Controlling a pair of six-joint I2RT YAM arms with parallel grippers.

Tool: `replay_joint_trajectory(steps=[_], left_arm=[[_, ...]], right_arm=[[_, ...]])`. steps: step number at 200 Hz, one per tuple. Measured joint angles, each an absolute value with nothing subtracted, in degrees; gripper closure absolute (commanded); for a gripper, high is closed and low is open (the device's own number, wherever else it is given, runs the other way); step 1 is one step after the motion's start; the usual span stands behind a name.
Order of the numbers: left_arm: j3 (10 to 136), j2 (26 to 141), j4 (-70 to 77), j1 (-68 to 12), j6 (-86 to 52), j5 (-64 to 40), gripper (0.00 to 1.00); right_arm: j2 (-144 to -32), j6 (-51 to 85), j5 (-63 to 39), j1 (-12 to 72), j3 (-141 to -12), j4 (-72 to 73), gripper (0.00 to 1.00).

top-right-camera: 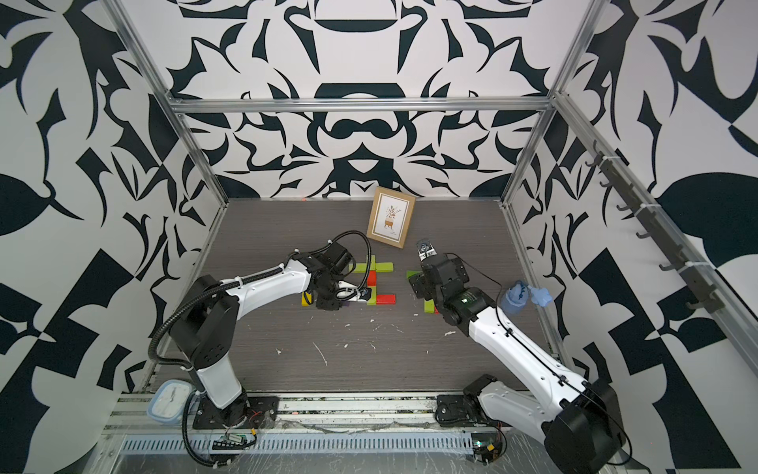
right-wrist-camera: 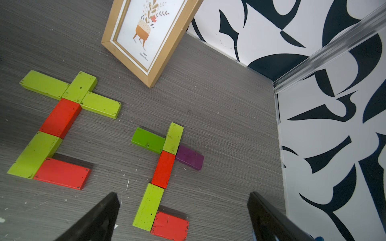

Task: Assemble the letter t with building blocks
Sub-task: Assemble the building block at the center of the board.

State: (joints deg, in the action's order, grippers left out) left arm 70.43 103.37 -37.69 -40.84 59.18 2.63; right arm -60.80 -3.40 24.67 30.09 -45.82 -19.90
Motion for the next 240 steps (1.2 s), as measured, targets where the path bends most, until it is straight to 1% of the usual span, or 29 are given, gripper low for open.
replay_joint_trajectory(steps=[84,129,240], left_arm=[[70.32,105.27,-37.08,-35.53,63.48,1.19,0.8],[70.32,107.87,-37.06,-35.05,64.12,1.3,0.79],[70.35,107.85,-38.24,-33.39,64.07,1.37,0.78]], right_arm=[[-61.93,-3.4,24.62,30.09,-45.91,-20.14,0.01],[-61.98,-3.42,24.64,30.09,-46.15,-20.8,0.01],[-61.98,-3.4,24.62,30.09,-46.15,-20.97,0.01]])
